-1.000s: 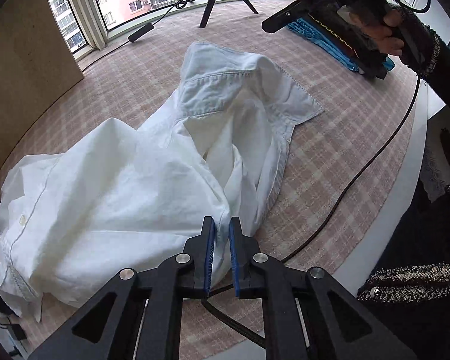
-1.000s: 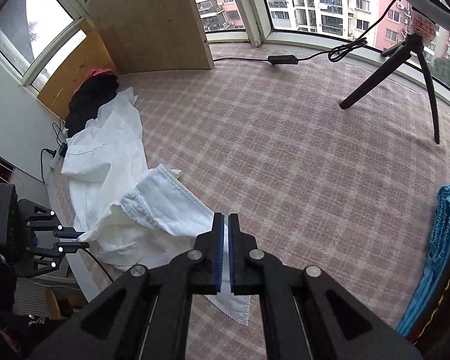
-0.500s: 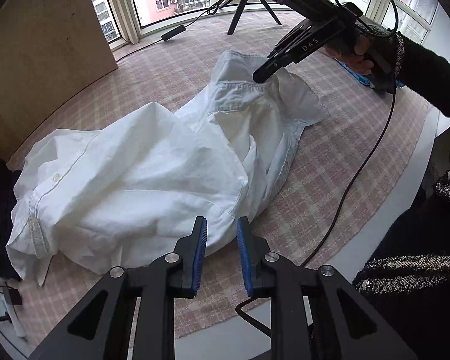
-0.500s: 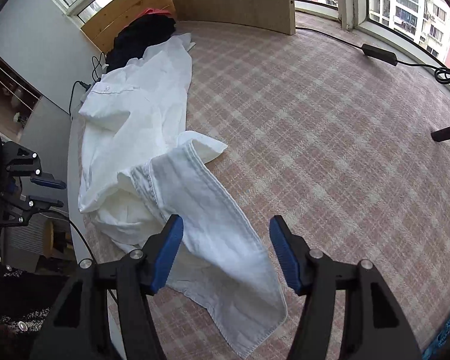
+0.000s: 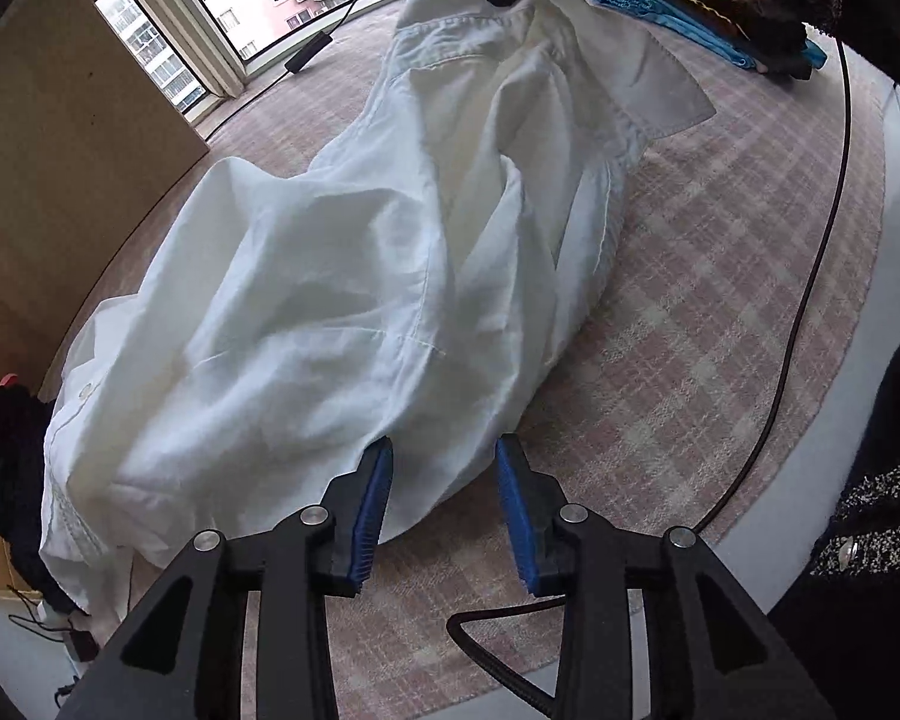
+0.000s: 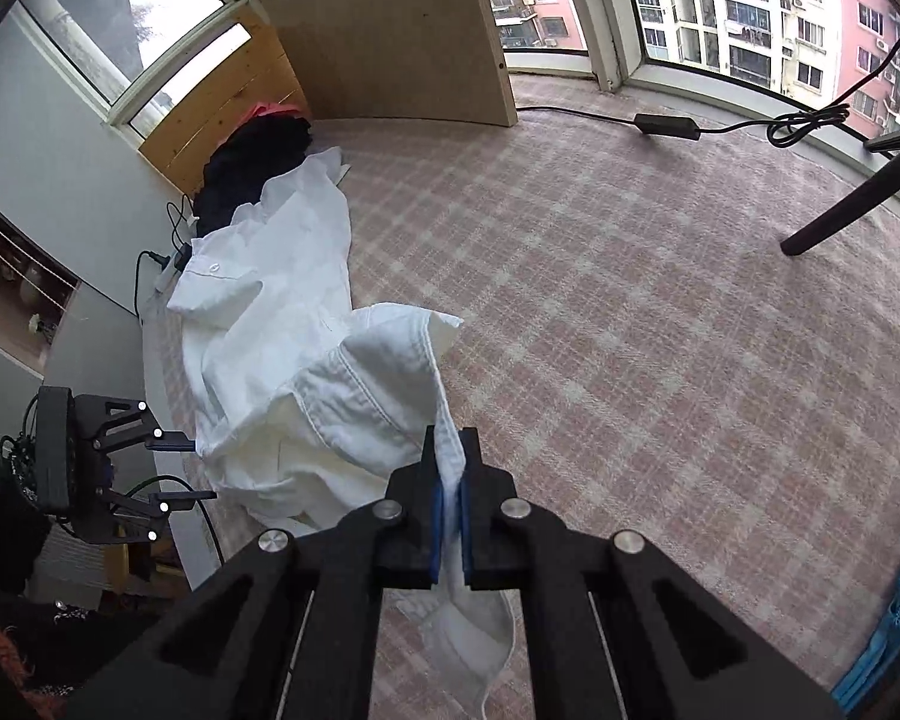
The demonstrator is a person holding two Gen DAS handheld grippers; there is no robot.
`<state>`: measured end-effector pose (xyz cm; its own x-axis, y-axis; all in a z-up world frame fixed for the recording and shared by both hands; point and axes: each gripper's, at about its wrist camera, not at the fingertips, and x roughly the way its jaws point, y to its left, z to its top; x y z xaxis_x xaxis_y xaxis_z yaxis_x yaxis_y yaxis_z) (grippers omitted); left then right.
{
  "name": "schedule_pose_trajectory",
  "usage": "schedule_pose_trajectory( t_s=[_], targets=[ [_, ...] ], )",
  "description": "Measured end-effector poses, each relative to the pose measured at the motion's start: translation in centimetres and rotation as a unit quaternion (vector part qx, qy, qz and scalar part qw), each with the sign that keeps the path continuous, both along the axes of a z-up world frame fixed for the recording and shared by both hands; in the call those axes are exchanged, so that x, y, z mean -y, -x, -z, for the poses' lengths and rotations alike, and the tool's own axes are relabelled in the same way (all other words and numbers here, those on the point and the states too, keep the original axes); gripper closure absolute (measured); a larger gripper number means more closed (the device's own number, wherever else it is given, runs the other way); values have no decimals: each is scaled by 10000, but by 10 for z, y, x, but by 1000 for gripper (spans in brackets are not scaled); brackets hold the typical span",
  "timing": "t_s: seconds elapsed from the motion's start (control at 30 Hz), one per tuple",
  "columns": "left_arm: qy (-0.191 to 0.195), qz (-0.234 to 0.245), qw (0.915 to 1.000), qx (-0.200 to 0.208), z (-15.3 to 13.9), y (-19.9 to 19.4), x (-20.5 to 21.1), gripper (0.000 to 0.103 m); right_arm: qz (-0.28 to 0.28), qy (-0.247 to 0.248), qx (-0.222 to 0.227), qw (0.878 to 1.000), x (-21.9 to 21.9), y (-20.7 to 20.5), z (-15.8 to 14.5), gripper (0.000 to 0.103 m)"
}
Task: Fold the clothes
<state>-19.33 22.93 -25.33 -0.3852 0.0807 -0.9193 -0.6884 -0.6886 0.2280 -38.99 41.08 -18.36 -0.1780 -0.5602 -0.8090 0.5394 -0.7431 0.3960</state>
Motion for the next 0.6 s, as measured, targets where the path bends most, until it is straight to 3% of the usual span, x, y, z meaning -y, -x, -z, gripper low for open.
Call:
schedule_pose_trajectory(
  t_s=[0.1,0.13,0.17,0.3,0.47,0.53,0.6],
  targets=[
    [-146,-15,9999,-67,1,4,3,69,20,11,85,10000,0,-1,4,99],
    [-150,-81,9998,-42,4,8,4,80,60,27,95,9999,0,0,4,99],
    [-169,-148,9997,-13,6,12,5,103,114,31,89,9999,-1,1,4,99],
    [-678,-410,9968,77,-15,22,17,103,371,119,-44,9992,-4,-1,-12,99],
    [-1134,-380,9899,-755,-86,11,41,103,574,292,-653,9958,-4,-18,-79,99],
    [-1300,-369,9870,-867,-101,9,55,103,590,307,-934,9934,0,-26,-109,99],
    [-1195,-337,9861,-1106,-111,5,62,103,696,236,-1147,9907,5,-34,-131,99]
  ],
)
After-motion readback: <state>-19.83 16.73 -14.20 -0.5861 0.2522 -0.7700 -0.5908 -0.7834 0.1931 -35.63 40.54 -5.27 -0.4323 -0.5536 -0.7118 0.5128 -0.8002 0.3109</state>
